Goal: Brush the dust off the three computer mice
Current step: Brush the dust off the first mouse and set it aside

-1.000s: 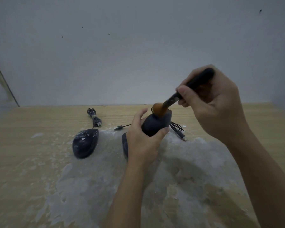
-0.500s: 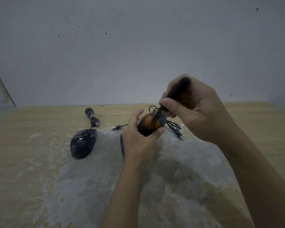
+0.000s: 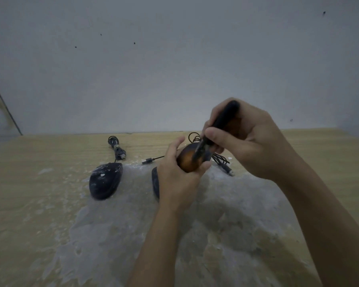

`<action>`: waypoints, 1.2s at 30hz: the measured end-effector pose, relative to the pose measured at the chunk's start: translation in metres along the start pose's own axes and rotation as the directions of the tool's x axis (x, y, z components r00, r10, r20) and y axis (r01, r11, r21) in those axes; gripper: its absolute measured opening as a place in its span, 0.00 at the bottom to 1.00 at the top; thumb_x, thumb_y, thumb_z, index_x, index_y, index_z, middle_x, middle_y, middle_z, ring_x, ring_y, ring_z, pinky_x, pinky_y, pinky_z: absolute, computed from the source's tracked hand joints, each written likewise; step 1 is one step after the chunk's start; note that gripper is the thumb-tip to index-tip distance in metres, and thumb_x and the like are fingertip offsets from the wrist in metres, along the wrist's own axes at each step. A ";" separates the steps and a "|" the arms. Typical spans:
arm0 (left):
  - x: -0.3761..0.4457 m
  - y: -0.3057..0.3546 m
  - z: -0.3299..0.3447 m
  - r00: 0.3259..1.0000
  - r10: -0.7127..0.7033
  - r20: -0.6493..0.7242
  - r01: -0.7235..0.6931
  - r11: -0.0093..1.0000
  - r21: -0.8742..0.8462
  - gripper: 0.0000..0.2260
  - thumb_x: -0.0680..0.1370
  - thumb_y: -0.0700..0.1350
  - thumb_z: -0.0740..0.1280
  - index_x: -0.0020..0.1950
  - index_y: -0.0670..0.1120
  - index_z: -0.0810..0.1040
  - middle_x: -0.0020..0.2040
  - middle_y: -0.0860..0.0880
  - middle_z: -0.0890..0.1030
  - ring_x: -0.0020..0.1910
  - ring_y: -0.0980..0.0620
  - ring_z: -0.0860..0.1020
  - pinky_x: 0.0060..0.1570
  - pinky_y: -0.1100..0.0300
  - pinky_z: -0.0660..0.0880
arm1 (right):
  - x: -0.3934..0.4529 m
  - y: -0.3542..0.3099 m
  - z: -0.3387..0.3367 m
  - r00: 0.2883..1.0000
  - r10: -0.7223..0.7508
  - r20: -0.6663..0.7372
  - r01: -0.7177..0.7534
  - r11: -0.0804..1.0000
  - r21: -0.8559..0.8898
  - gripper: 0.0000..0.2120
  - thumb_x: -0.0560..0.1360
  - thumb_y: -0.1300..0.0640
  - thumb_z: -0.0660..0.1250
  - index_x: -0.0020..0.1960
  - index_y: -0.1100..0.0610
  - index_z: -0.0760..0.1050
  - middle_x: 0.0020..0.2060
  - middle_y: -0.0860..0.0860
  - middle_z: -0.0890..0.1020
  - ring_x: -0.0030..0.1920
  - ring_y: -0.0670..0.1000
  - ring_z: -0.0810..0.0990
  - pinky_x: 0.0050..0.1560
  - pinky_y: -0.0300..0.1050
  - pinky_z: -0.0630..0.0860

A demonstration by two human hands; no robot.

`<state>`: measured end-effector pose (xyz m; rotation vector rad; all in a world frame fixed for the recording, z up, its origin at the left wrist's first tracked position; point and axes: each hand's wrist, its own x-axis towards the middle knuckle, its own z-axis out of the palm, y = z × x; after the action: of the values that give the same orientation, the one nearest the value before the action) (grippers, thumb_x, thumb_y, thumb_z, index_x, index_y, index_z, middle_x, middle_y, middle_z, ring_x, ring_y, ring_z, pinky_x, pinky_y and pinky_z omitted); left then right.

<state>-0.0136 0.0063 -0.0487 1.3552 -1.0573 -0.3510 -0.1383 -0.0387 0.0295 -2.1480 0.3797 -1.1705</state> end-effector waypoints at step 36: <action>0.004 -0.003 -0.011 0.988 0.131 0.078 -0.125 0.989 -0.085 0.22 0.63 0.35 0.77 0.51 0.52 0.78 0.48 0.55 0.82 0.49 0.60 0.79 0.52 0.62 0.77 | -0.001 0.012 -0.015 0.970 0.073 -0.233 -0.073 0.997 0.012 0.02 0.72 0.61 0.66 0.42 0.57 0.72 0.34 0.59 0.81 0.30 0.51 0.80 0.34 0.43 0.78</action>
<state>-0.0023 0.0090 -0.0479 1.2041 -1.1812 -0.3527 -0.1506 -0.0539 0.0266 -1.9803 0.5551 -1.3847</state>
